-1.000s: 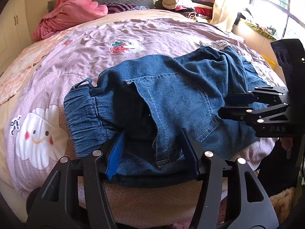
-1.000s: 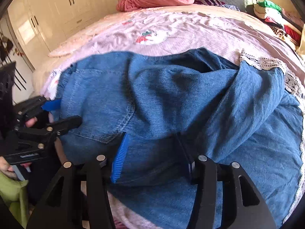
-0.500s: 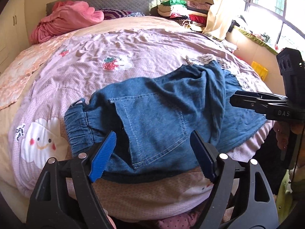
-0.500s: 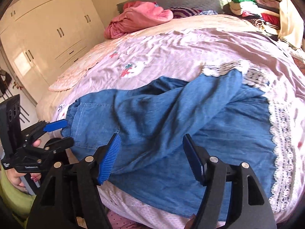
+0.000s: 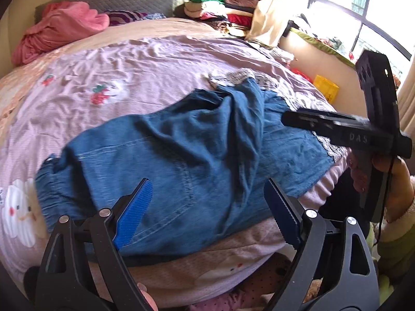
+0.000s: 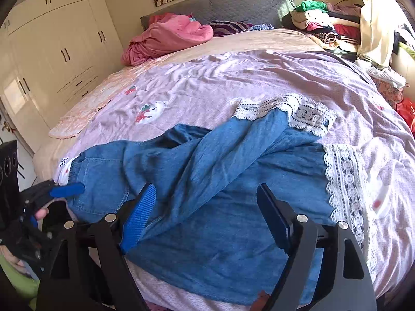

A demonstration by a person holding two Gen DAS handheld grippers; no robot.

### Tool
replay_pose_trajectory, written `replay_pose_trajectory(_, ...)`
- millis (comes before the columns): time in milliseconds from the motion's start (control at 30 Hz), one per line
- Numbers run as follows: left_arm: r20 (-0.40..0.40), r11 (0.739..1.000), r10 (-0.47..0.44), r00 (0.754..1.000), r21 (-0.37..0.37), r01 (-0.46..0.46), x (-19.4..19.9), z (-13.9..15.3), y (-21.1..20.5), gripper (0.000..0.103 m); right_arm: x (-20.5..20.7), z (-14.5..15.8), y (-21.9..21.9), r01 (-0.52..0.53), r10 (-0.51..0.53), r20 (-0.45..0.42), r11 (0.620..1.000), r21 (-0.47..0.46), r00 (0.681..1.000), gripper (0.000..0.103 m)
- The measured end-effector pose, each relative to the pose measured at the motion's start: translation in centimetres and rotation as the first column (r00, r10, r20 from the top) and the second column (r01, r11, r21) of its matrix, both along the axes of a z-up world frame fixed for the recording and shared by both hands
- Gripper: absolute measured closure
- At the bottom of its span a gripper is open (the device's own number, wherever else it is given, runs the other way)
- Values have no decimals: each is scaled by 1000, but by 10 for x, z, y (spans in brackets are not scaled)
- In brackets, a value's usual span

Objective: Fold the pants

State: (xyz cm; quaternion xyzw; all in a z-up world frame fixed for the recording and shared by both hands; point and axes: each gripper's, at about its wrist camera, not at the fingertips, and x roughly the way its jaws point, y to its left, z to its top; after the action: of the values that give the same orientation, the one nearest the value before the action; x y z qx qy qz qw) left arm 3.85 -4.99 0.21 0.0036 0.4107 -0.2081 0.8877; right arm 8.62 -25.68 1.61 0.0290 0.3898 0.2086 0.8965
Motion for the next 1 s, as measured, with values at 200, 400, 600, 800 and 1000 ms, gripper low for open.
replay_pose_trajectory(200,-51,996,-79,996,-39,77,21,-18,-27,22,37,13,9,4,-2,36,998,-70,999,22)
replay_pose_trajectory(400,-83,992,-110,990,-64,105,42,-28,-46,37,98,8,24,0,-2,-17,995,-101,1000,22)
replay_pose_trajectory(600,-132,987,-138,982,-101,125,61,-41,-58,50,155,-11,38,12,-30,-101,985,-174,994,22)
replay_pose_trajectory(800,-158,983,-138,978,-140,116,69,-53,-61,73,191,-28,50,23,-59,-140,969,-246,988,22)
replay_pose_trajectory(1000,-155,981,-149,977,-148,127,68,-53,-60,74,227,-51,59,39,-100,-188,952,-303,977,24)
